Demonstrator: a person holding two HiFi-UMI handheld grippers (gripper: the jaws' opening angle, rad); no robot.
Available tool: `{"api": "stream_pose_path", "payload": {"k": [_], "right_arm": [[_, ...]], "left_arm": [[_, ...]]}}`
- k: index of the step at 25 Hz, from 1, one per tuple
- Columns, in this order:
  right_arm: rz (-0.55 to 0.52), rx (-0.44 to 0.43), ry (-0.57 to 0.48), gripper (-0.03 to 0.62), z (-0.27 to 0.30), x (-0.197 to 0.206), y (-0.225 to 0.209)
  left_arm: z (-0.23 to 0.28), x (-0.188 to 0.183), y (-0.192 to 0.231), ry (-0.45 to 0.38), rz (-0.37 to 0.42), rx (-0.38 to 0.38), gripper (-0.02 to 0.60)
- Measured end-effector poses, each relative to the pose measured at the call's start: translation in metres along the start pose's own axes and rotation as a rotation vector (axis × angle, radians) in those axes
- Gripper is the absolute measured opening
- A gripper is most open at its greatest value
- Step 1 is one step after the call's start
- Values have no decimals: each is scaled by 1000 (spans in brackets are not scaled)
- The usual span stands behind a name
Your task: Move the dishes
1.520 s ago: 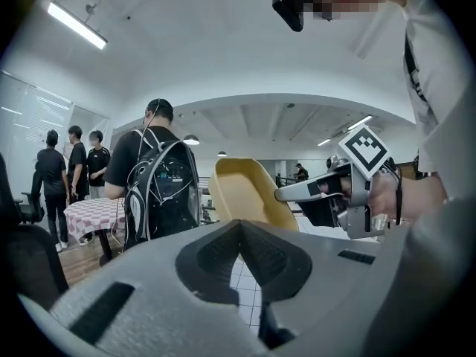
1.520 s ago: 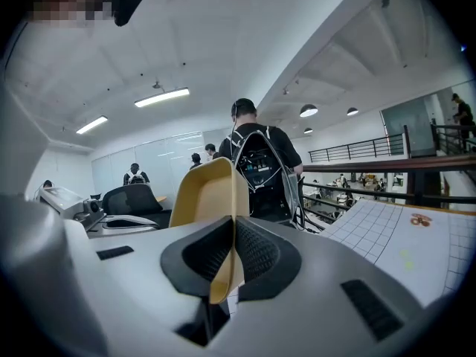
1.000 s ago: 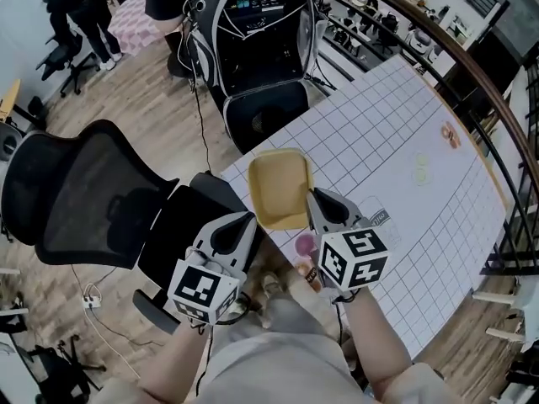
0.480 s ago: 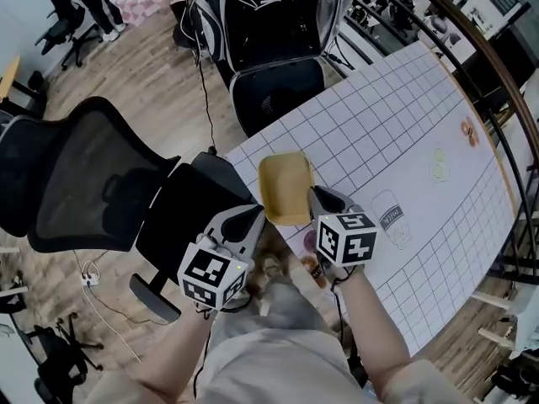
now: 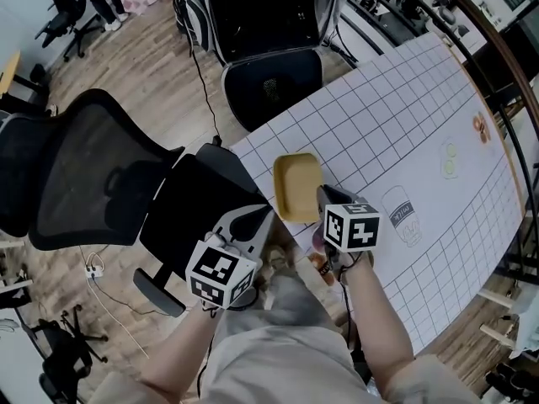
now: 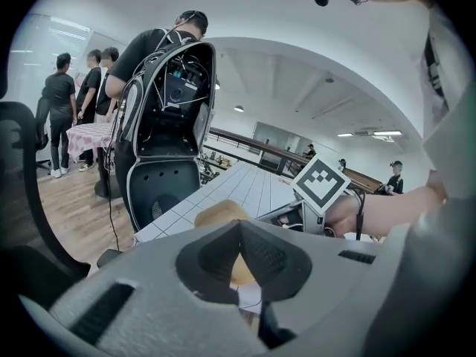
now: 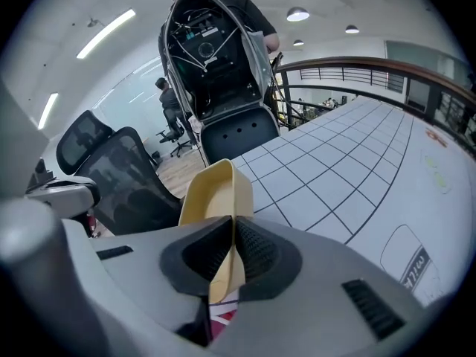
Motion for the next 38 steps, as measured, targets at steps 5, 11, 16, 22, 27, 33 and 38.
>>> {"api": "stream_pose_path", "payload": {"k": [5,11,16,22,27,33,38], "right_arm": [[-32,3,34,32,1,-1,1],[-59,27,40,34,-4,0,1],[-69,42,28,34,-14,-2,-5],[-81,58,-23,32,-29,-16,11],[-97,40,-139,32,-54,-42,35],[-143,-69,-314,32,-91,-90,88],[-178,-145,-385,31,-110,-112,133]], "left_arm": [[2,6,7,16,-6,-6,14],[5,11,4,44,-2,13,14],[7,9,-3,50,2,20,14],[-14,-2,-2,20,15,19,14],[-39,-22,-3,-34,26,10,14],[-74,-47,-3,-109,93,-35,14],[-110,-63,3,-190,109,-72,14]]}}
Point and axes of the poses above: the fingertips, and each gripper's own axes: z forward along the fingers, y to its left, x out of its underside, the point moved 1 cm from there along -z, backward along the fingers, and after that the axes turned 13 degrees about -z, right-handed, at the moved point
